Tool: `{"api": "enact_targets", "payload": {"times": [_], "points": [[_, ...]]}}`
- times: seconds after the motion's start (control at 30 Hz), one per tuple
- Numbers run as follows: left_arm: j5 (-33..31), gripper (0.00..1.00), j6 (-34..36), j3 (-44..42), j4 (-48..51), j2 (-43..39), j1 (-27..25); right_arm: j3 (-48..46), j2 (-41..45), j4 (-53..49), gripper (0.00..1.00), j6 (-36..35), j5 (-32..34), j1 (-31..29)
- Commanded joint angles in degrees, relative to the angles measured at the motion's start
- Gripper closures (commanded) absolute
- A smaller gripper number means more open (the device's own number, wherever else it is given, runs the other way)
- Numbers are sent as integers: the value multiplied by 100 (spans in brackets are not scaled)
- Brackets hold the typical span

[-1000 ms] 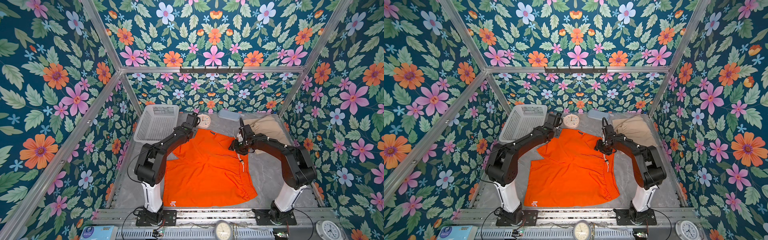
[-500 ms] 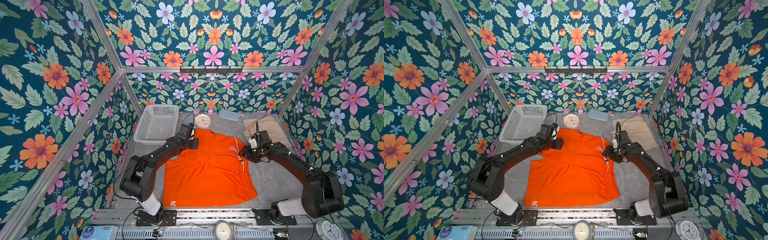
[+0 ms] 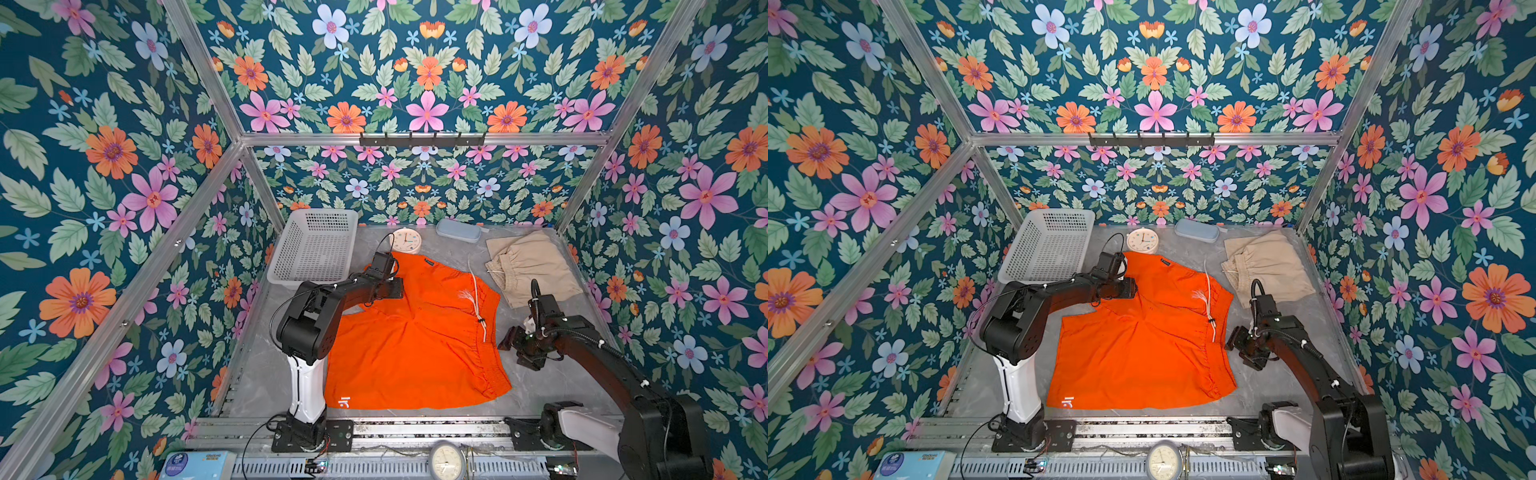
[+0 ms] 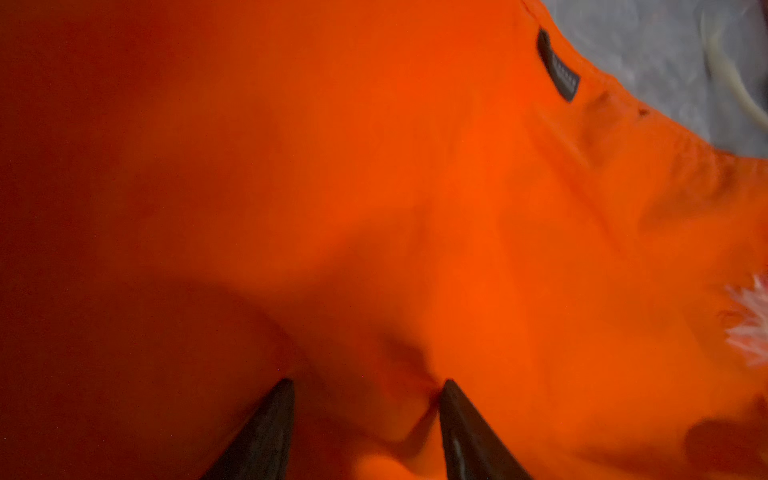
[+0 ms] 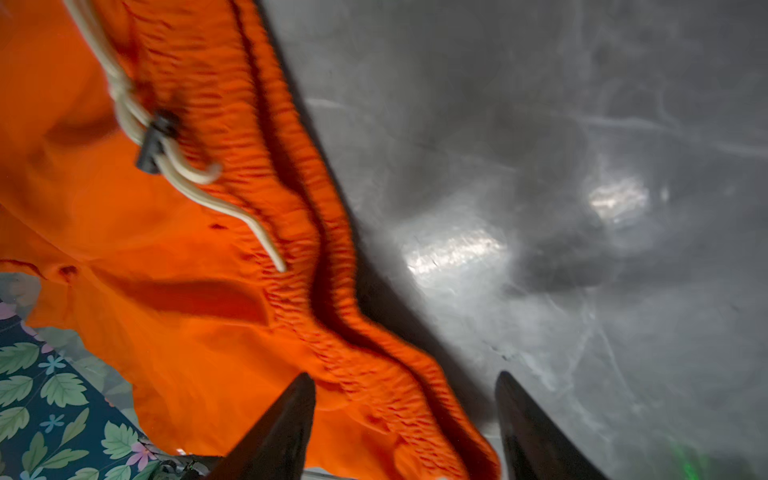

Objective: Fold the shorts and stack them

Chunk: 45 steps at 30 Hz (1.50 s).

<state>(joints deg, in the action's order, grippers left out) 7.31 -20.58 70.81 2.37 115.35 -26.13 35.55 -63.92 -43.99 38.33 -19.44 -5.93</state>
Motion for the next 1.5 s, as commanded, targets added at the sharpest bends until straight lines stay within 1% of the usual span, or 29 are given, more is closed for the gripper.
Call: {"api": "enact_targets", "payload": {"times": [0.0, 0.07, 0.13, 0.23, 0.3, 0.37, 0.47, 0.57, 0.73, 0.87, 0.97, 1.0, 1.07, 1.1, 1.2, 1.3, 1.47], "points": [[-133, 41, -88, 204, 624, 287, 77, -128, 257, -394, 31, 191, -174, -48], [-133, 41, -83, 337, 581, 384, 112, -240, 484, -516, 28, 216, -344, -70], [-100, 41, -59, 477, 584, 471, 143, -388, 692, -525, 28, 266, -590, -141], [-78, 41, -32, 659, 634, 554, 152, -593, 929, -270, 28, 405, -1030, -430], [-56, 41, -26, 696, 634, 568, 150, -736, 956, 40, 28, 587, -1360, -645], [-53, 41, -39, 698, 617, 563, 152, -924, 927, 392, 28, 802, -1654, -731], [-41, 41, -42, 656, 586, 550, 152, -1057, 893, 548, 29, 916, -1634, -825], [6, 41, -43, 645, 561, 566, 147, -1272, 766, 936, 29, 1037, -1981, -877], [45, 41, -59, 653, 517, 575, 148, -1524, 540, 1456, 32, 1112, -1949, -1015], [78, 41, -55, 684, 504, 586, 148, -1656, 208, 2115, 40, 1203, -2082, -1031], [76, 41, -60, 715, 492, 594, 146, -1652, -21, 2427, 53, 1173, -2090, -1030], [81, 41, -53, 731, 499, 594, 152, -1623, -86, 2490, 59, 1169, -2099, -1031], [99, 40, -83, 780, 564, 562, 151, -1533, -116, 2452, 65, 1162, -2051, -1031], [116, 40, -95, 793, 600, 496, 151, -1479, -63, 2406, 69, 1165, -2012, -1029], [143, 38, -148, 738, 658, 148, 152, -1254, 246, 2154, 76, 1194, -1823, -1032], [134, 36, -190, 631, 740, -334, 149, -991, 503, 1986, 85, 1176, -1647, -1026], [248, 34, -346, 274, 774, -1136, 146, -581, 374, 2010, 90, 1066, -1698, -1025]]}}
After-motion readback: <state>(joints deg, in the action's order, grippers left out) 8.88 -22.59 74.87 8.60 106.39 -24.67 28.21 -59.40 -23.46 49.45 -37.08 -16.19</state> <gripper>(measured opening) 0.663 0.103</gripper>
